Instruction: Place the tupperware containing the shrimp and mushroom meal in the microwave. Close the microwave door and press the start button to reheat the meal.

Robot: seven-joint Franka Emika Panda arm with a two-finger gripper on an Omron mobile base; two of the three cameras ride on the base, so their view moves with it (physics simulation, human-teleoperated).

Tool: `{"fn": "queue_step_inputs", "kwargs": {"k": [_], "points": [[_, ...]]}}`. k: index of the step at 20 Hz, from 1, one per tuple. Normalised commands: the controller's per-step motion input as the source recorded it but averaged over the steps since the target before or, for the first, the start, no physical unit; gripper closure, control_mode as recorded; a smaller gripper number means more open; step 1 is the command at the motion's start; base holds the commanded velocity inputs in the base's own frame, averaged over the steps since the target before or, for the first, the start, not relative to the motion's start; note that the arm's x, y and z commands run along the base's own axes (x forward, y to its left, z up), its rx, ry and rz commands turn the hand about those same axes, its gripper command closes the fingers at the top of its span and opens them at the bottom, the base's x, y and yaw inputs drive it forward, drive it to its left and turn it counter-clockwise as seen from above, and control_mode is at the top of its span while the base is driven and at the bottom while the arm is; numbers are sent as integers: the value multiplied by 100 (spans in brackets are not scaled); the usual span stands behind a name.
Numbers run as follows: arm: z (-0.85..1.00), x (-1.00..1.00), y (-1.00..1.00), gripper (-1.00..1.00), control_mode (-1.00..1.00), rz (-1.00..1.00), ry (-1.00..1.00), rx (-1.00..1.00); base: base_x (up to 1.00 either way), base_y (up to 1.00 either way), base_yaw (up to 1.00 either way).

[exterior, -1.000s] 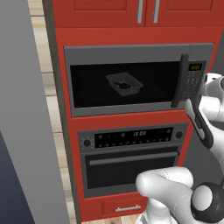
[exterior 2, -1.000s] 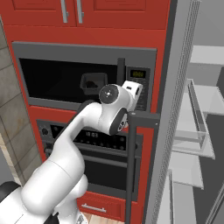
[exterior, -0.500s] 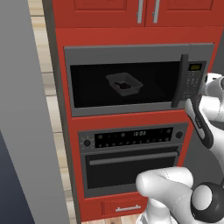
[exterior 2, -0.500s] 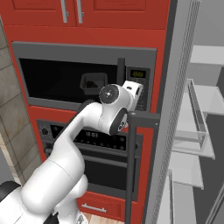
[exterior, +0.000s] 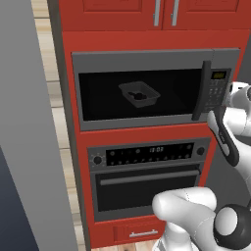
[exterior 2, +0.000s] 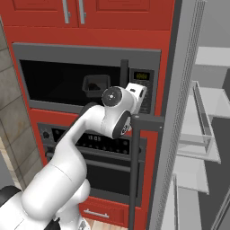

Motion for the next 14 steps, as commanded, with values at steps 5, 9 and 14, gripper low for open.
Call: {"fn": "queue_step_inputs", "kwargs": {"k": [5, 9, 14], "points": [[0, 0, 0, 100, -100, 0, 0, 0, 0, 0, 0], [0, 0, 0, 100, -100, 0, 0, 0, 0, 0, 0], [0, 0, 0, 100, -100, 0, 0, 0, 0, 0, 0]]}}
